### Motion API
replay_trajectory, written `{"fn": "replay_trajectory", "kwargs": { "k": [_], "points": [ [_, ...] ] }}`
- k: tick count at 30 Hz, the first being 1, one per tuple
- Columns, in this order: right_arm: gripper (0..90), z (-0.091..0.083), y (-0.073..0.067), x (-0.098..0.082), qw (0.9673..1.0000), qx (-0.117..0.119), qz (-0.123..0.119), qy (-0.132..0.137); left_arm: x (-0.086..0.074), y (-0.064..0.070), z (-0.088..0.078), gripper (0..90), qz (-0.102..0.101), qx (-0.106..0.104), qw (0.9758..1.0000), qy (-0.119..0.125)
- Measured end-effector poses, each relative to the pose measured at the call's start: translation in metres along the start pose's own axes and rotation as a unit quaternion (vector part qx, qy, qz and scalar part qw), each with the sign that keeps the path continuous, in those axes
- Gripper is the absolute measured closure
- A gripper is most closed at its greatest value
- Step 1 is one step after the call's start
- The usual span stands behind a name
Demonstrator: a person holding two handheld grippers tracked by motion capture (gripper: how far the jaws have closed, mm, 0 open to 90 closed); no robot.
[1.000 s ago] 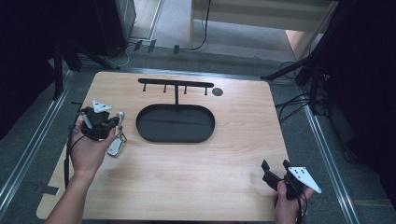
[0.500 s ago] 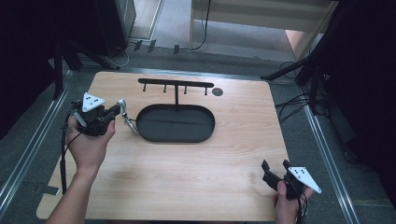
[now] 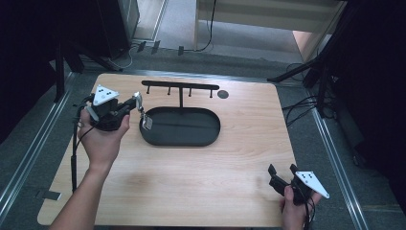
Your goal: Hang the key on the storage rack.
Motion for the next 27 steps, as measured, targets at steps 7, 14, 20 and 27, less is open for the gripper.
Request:
{"fn": "replay_trajectory", "kwargs": {
  "k": [7,14,20,27],
  "points": [
    [15.0,0.0,0.0,0.0,1.0,0.0,0.0,-0.001,0.0,0.001,0.022,90.0,-0.008,-0.001,0.9998,-0.021],
    [15.1,0.0,0.0,0.0,1.0,0.0,0.0,0.0,0.001,-0.003,0.046,90.0,-0.022,0.013,0.9988,-0.041],
    [15.1,0.0,0.0,0.0,1.0,-0.002,0.0,0.001,0.006,-0.002,0.057,90.0,-0.02,0.021,0.9983,-0.051],
    [15.0,0.0,0.0,0.0,1.0,-0.002,-0.001,0.0,0.008,-0.007,0.061,90.0,-0.033,0.024,0.9981,-0.047]
  ]
}}
Point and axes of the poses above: each handheld gripper's, and its own axes: z roughly forward along the jaws, x roughly out of its top, y roughly to its right, the point moved 2 cm from there along z, roughly forward along the jaws, and after that the axes turned 11 degrees about -y, right-handed, at the moved point
